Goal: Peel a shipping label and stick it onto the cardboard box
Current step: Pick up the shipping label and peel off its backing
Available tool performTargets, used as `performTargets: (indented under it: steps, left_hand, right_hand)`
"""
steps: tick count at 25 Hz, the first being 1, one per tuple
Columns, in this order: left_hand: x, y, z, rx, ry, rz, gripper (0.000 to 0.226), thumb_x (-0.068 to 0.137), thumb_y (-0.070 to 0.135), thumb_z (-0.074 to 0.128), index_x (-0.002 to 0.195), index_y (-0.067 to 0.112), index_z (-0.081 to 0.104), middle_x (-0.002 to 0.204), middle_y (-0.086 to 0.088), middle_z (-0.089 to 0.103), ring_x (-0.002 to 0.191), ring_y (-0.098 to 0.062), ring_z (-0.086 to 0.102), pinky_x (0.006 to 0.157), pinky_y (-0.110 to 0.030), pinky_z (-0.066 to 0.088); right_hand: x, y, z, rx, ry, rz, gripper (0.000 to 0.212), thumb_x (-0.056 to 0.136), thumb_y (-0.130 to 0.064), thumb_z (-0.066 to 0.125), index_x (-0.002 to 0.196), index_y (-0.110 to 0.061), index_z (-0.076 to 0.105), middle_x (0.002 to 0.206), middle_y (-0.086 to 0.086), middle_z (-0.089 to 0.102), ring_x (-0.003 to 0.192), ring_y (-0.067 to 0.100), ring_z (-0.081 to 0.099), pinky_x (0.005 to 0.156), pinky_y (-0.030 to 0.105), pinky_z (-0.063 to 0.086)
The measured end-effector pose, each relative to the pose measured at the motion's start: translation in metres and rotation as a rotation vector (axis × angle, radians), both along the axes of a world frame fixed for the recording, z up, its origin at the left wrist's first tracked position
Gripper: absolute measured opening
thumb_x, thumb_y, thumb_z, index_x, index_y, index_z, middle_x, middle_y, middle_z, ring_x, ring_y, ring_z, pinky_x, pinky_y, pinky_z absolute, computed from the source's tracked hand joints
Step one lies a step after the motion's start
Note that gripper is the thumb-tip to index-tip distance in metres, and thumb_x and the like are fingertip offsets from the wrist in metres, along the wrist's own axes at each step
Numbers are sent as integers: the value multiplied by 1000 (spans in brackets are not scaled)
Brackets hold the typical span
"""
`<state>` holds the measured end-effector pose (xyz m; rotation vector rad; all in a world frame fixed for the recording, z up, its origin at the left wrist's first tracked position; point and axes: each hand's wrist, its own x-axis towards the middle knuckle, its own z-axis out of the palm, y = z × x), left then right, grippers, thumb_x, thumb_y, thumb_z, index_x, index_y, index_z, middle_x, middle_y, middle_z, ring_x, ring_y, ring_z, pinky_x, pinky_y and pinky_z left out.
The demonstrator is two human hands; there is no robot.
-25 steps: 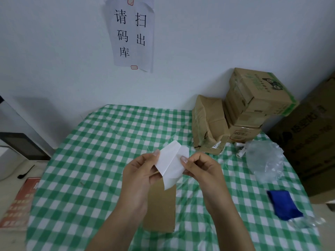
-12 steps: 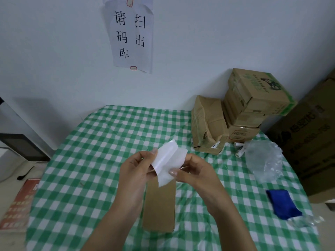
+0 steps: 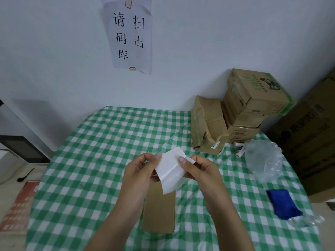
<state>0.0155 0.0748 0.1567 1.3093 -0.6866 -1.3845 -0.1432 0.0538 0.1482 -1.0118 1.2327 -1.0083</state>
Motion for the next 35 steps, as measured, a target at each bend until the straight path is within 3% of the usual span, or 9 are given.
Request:
performTargets:
  steps: [4, 10, 13, 18, 27, 32, 35]
  left_hand:
    - [1, -2, 0, 7, 33, 27, 35, 89, 21, 65, 94, -13, 58, 96, -20, 74, 79, -26, 74, 64, -31, 61]
    - [4, -5, 1, 4, 51, 67, 22, 89, 19, 64, 88, -3, 62, 98, -23, 73, 81, -29, 74, 60, -27, 61]
    - [5, -7, 2, -2, 54, 76, 22, 89, 19, 64, 88, -3, 62, 100, -25, 72, 83, -30, 73, 59, -27, 61]
    - [6, -7, 4, -20, 54, 101, 22, 88, 20, 65, 87, -2, 62, 97, -19, 75, 83, -28, 75, 58, -26, 59]
    - [8, -8, 7, -35, 66, 132, 19, 90, 18, 63, 83, 1, 60, 93, -18, 75, 78, -22, 75, 57, -27, 60]
    - [9, -9, 4, -36, 60, 152, 18, 90, 19, 64, 82, 3, 60, 96, -17, 76, 84, -24, 74, 61, -28, 61]
    - [9, -10, 4, -39, 53, 157, 18, 90, 20, 64, 79, 6, 60, 97, -15, 76, 87, -25, 74, 62, -27, 61]
  right_hand:
    - [-1, 0, -1, -20, 13, -19, 29, 83, -23, 71, 70, 1, 60, 76, 10, 54, 76, 16, 51, 77, 30, 46]
    - [-2, -3, -1, -47, -13, -13, 39, 82, -24, 73, 72, 9, 56, 77, 11, 50, 76, 17, 50, 70, 22, 49]
    - [-4, -5, -2, -56, -9, -24, 47, 76, -31, 75, 71, 10, 53, 76, 11, 49, 75, 17, 48, 71, 26, 46]
    - [-5, -6, -3, -42, -14, -17, 29, 80, -26, 75, 68, -4, 60, 75, 12, 50, 76, 19, 50, 75, 33, 45]
    - [-5, -9, -4, -64, -24, -33, 54, 69, -38, 78, 71, 11, 53, 77, 11, 50, 77, 19, 50, 77, 35, 46]
    - [-6, -8, -3, -45, -25, -30, 27, 82, -20, 71, 70, -1, 57, 76, 11, 49, 77, 19, 49, 78, 34, 44]
    - [-7, -8, -2, -43, -10, -38, 24, 83, -18, 70, 69, -2, 58, 75, 11, 52, 76, 18, 51, 76, 31, 46]
